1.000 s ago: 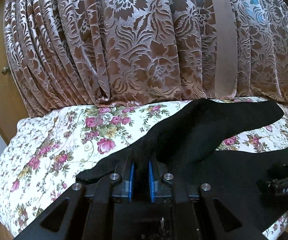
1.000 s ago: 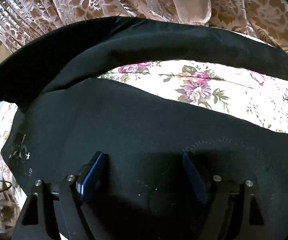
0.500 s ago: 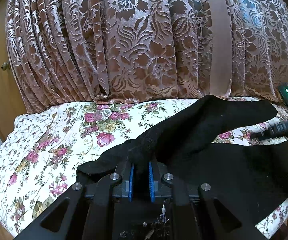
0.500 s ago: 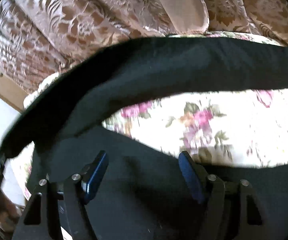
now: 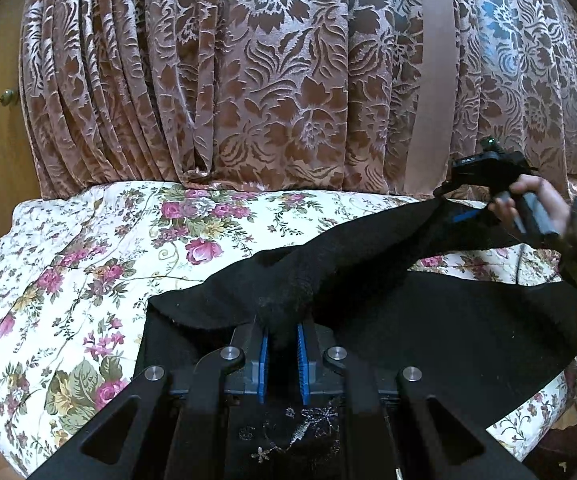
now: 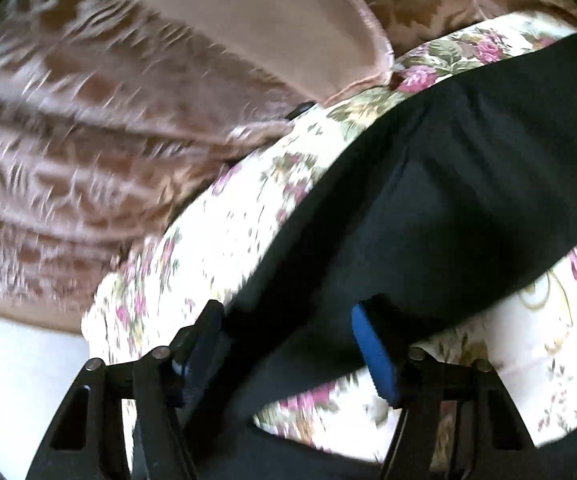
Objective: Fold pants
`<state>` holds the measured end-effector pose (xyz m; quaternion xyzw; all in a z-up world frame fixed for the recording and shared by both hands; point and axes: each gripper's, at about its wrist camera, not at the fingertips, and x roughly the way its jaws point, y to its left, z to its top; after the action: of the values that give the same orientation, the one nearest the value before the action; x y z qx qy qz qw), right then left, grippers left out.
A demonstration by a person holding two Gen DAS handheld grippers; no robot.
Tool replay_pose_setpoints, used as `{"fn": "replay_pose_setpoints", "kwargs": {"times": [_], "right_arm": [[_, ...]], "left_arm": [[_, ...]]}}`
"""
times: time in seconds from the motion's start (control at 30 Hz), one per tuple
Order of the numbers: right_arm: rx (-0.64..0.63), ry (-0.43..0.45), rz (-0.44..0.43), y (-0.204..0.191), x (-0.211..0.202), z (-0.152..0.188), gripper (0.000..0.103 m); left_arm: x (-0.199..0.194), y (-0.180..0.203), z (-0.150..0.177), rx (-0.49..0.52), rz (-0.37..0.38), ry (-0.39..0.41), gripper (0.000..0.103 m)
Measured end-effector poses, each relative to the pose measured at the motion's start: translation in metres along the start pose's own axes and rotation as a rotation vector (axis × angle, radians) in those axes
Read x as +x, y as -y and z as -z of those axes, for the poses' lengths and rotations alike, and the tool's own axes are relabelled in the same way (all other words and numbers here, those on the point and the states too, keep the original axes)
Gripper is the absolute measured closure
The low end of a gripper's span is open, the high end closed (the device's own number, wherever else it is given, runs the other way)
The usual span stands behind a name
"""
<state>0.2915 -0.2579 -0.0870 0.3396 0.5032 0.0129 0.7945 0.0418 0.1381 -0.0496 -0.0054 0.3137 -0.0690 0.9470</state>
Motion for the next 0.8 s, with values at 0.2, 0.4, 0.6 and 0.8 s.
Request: {"fn": "replay_pose_setpoints", "kwargs": {"times": [0.2,0.4,0.6,0.8], "right_arm": [[0.054,-0.004,0.036,0.001,0.022,-0.029,0.064],[-0.039,0.015,0.052,-0.013,0.027,-0.028,0.092],[-0.174,0.093,-0.027,-0.032,-0.014,-0.014,0.092],[-0.307,0.166,-0.144,-0.040,-0.077,0.027,0.092]], "left_arm": [[0.000,-0.003,-0.005,0.018,0.013,-0.004,0.092],[0.005,-0.017,-0.027,0.032,-0.012,-0.016,0.092],[0.019,-0.060,-0.084,-0.034,-0.054,-0.023,0.092],[0.030,-0.089,-0.105,-0.135,-0.080,-0.013,0.092]]}}
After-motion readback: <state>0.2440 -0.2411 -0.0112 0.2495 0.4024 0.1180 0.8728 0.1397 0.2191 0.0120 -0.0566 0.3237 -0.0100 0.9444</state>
